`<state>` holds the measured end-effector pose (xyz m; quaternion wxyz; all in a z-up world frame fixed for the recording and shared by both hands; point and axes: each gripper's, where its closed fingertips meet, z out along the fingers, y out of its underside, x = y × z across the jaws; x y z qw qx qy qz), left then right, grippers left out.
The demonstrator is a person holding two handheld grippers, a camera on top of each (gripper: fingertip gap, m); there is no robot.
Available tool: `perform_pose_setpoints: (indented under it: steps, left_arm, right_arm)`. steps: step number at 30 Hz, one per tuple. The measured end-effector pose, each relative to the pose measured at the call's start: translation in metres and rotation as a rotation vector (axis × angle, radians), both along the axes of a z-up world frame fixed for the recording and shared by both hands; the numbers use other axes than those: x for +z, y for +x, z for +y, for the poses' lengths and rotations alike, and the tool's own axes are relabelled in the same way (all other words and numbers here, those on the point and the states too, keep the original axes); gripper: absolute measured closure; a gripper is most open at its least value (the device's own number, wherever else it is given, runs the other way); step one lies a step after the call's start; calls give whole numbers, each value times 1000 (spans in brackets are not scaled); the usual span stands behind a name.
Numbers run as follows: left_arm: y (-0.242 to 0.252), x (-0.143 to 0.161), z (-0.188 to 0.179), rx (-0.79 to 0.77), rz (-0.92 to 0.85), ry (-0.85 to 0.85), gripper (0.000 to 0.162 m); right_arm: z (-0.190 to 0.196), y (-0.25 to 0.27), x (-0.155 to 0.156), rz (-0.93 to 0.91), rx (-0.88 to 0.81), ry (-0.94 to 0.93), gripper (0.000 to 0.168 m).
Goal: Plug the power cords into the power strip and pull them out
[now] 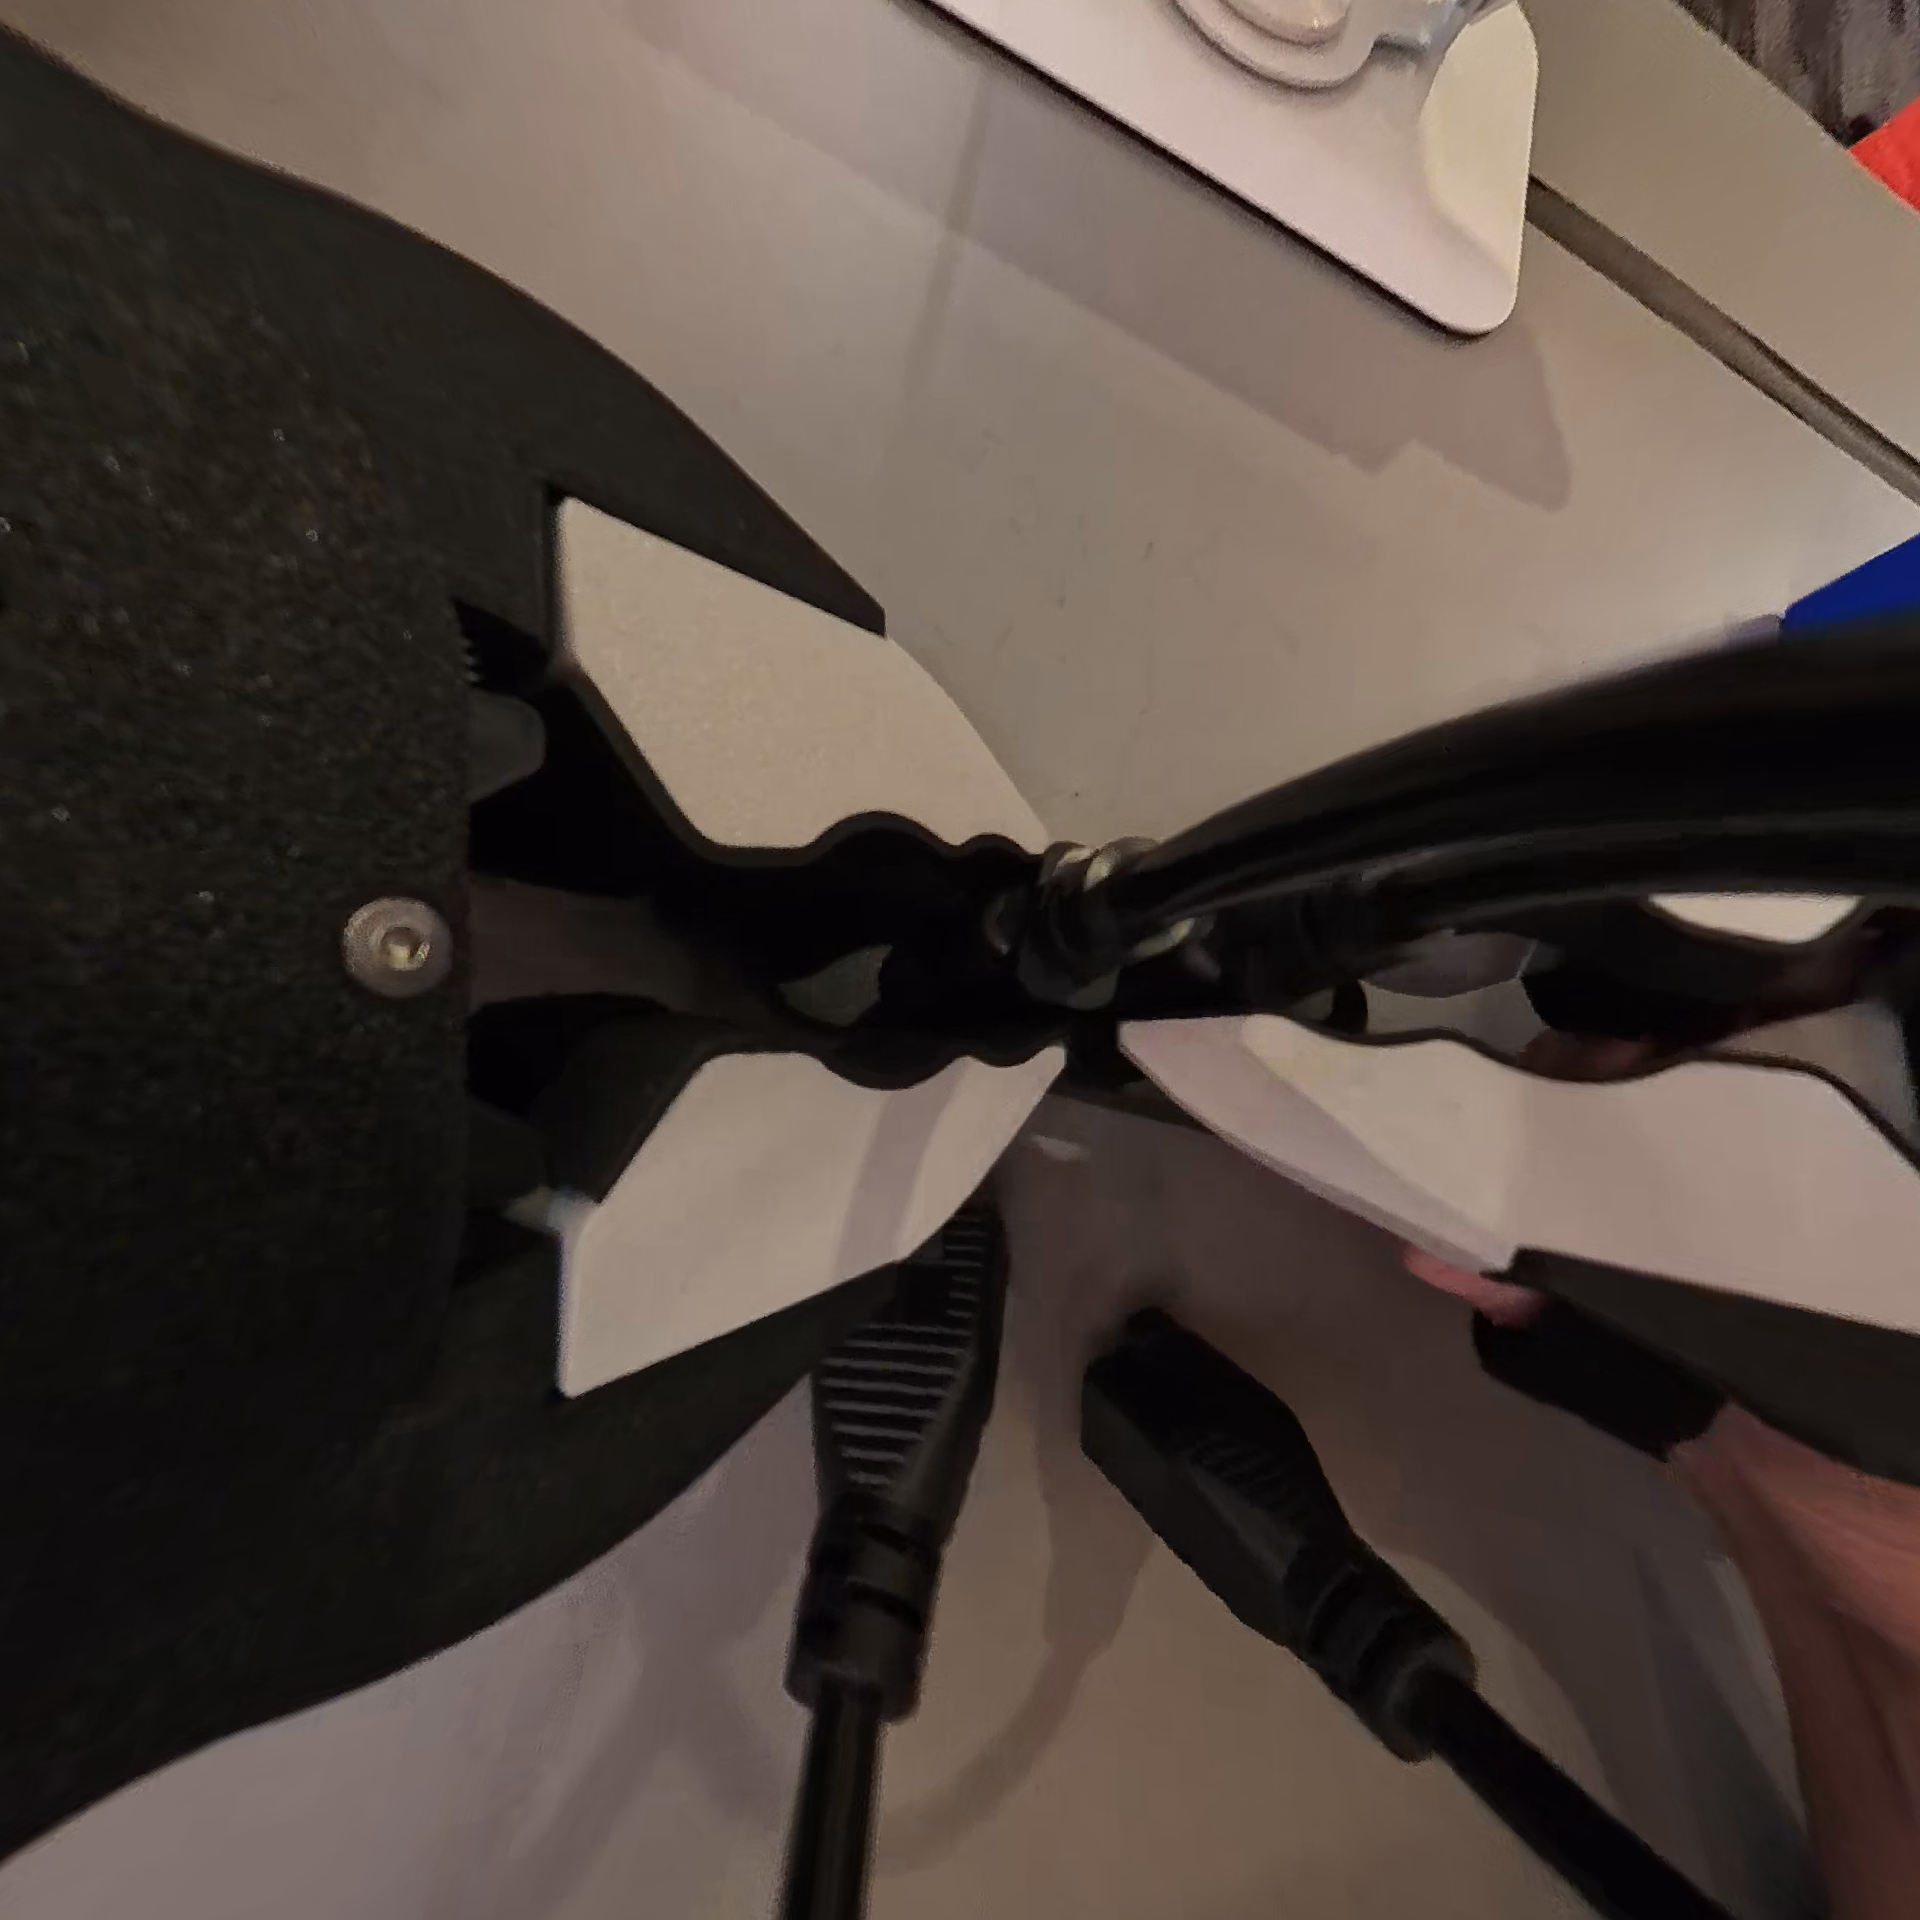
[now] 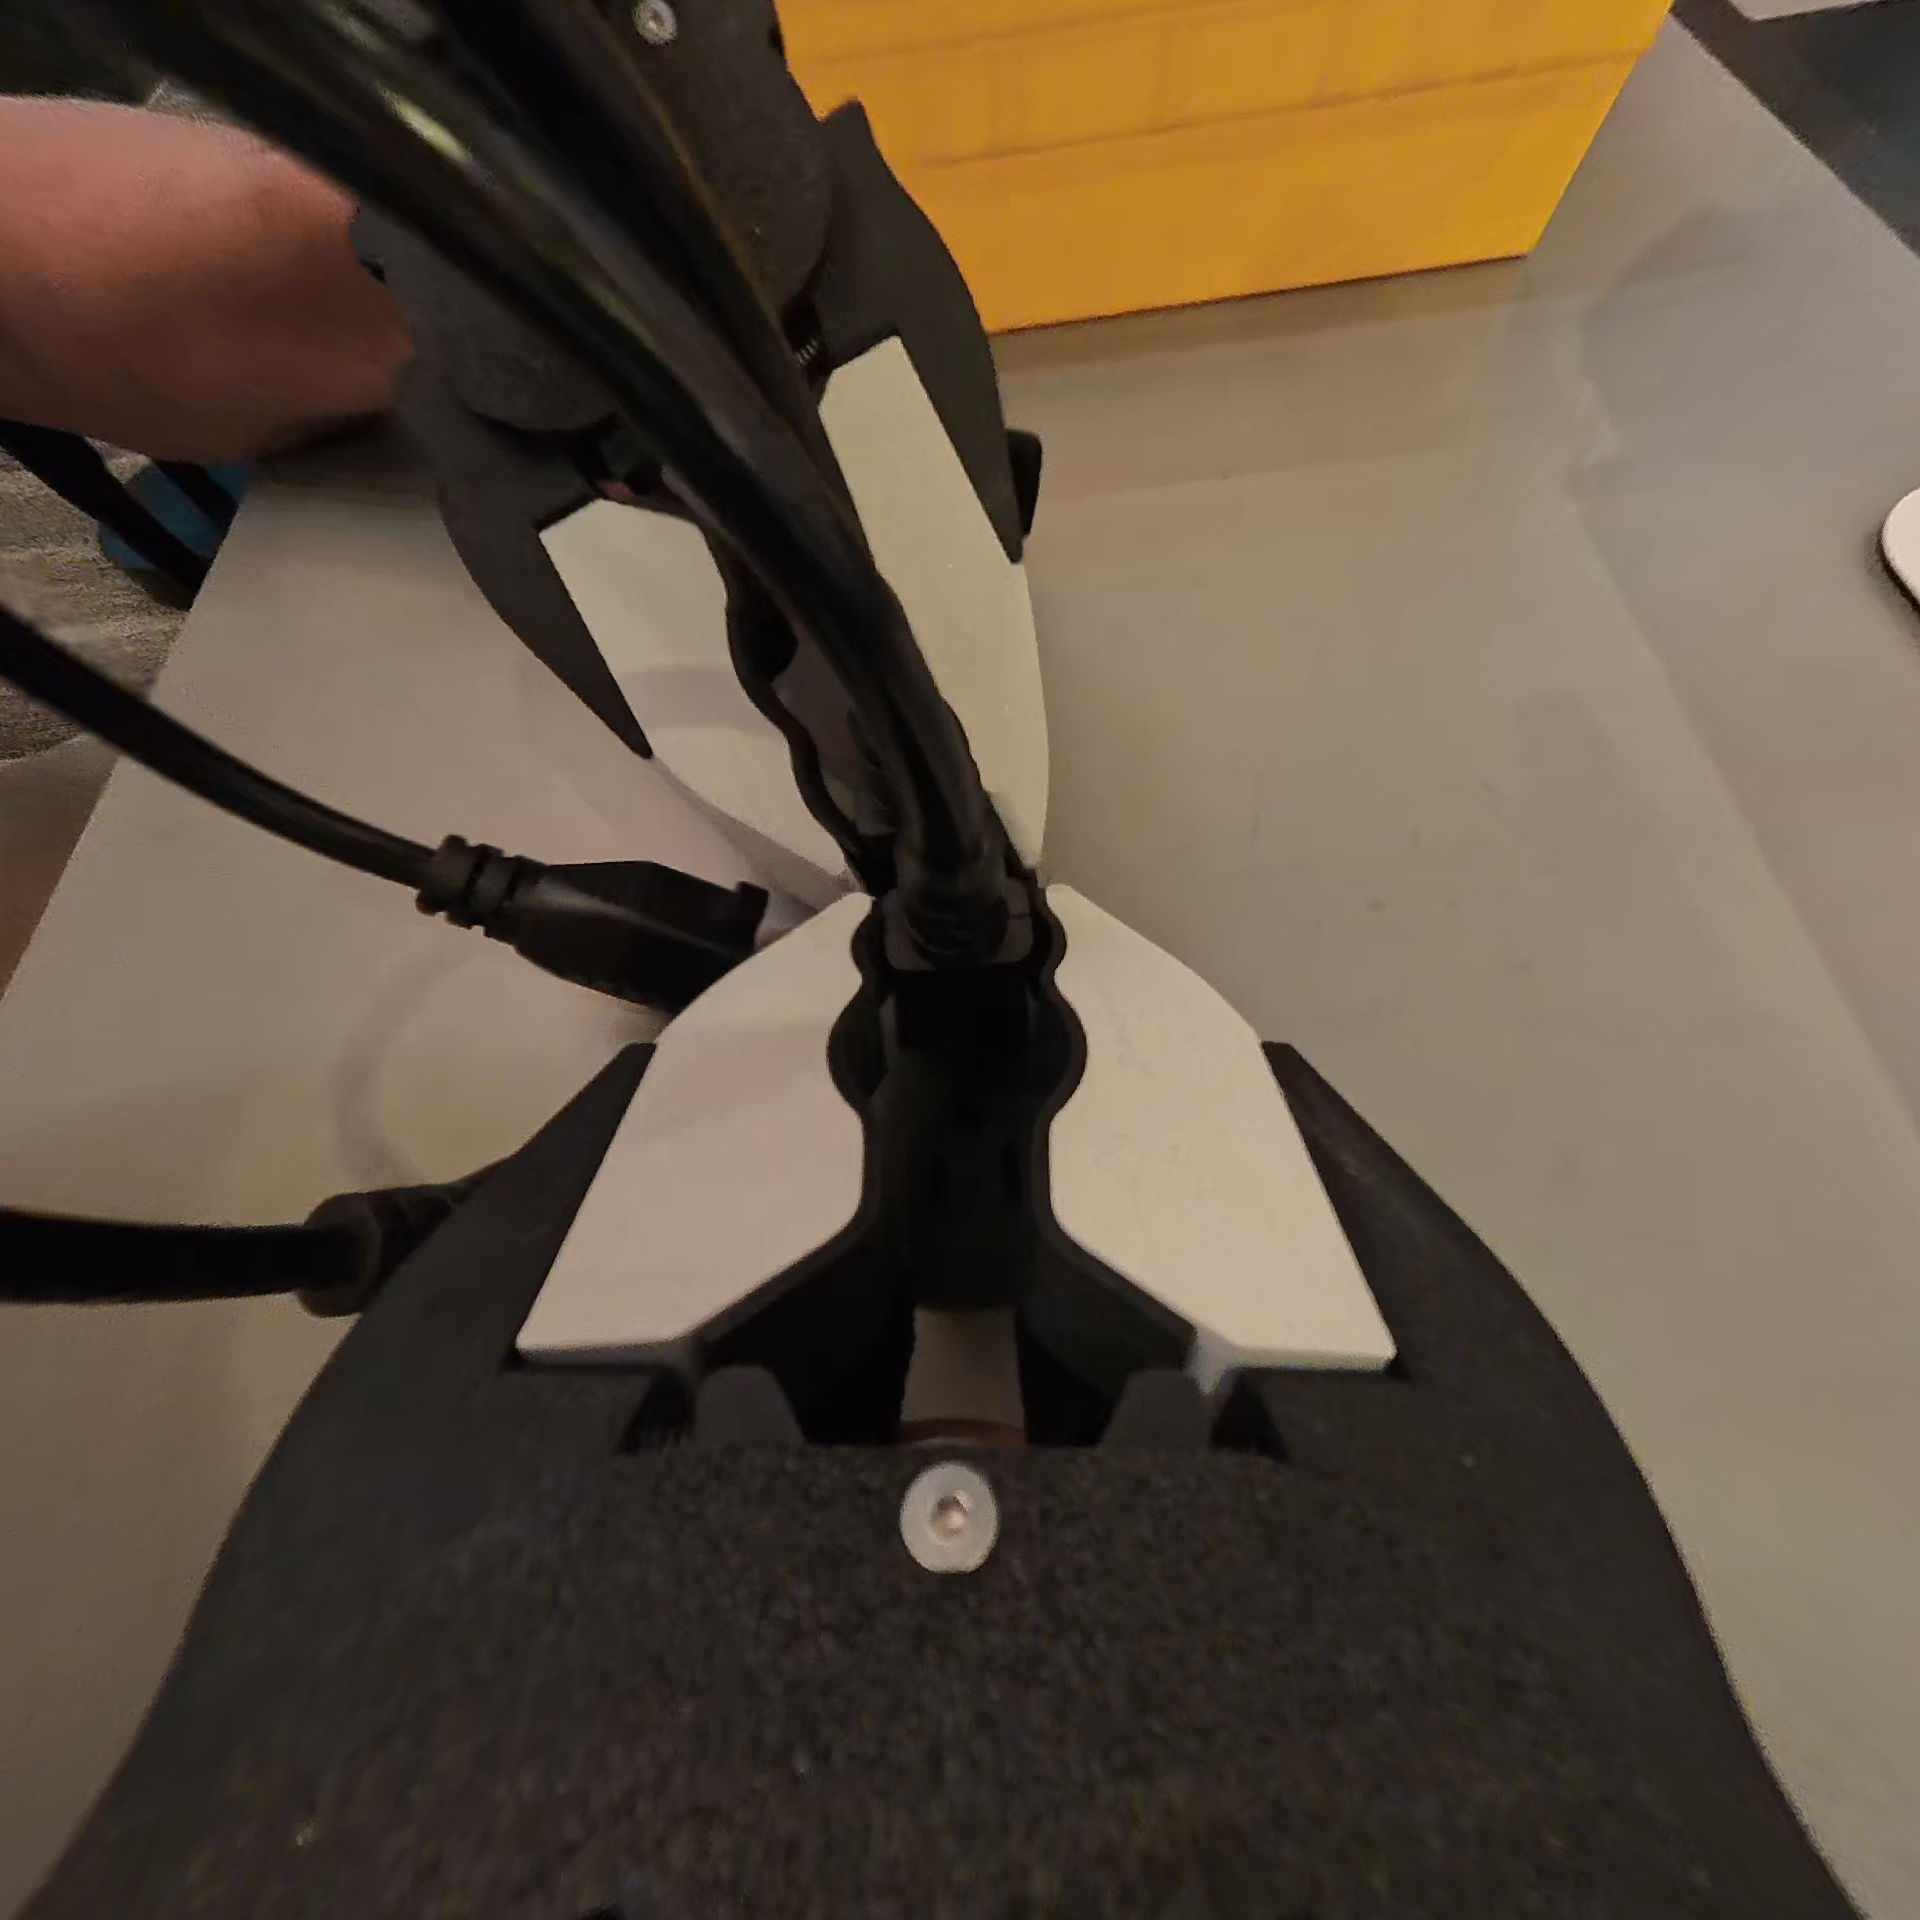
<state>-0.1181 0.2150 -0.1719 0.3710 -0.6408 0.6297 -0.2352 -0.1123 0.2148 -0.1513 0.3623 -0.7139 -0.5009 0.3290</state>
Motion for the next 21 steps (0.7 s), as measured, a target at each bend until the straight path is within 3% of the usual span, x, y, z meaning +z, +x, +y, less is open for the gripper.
perform_pose_setpoints:
  steps: [1, 6, 9, 17, 21]
  left_arm:
    - [0, -1, 1, 2, 4, 7, 132]
    - [-1, -1, 2, 11, 13, -14, 132]
    - [-2, 0, 5, 19, 39, -11, 133]
    - [-2, -1, 5, 25, 33, -33, 132]
    - [-4, -1, 10, 54, 57, -36, 132]
  right_arm:
    - [2, 2, -1, 6, -5, -18, 144]
    - [3, 1, -1, 3, -13, -12, 144]
    - [7, -3, -1, -105, -41, 56, 145]
    - [6, 2, -2, -44, -30, 4, 144]
    - [12, -3, -2, -111, -59, 38, 144]
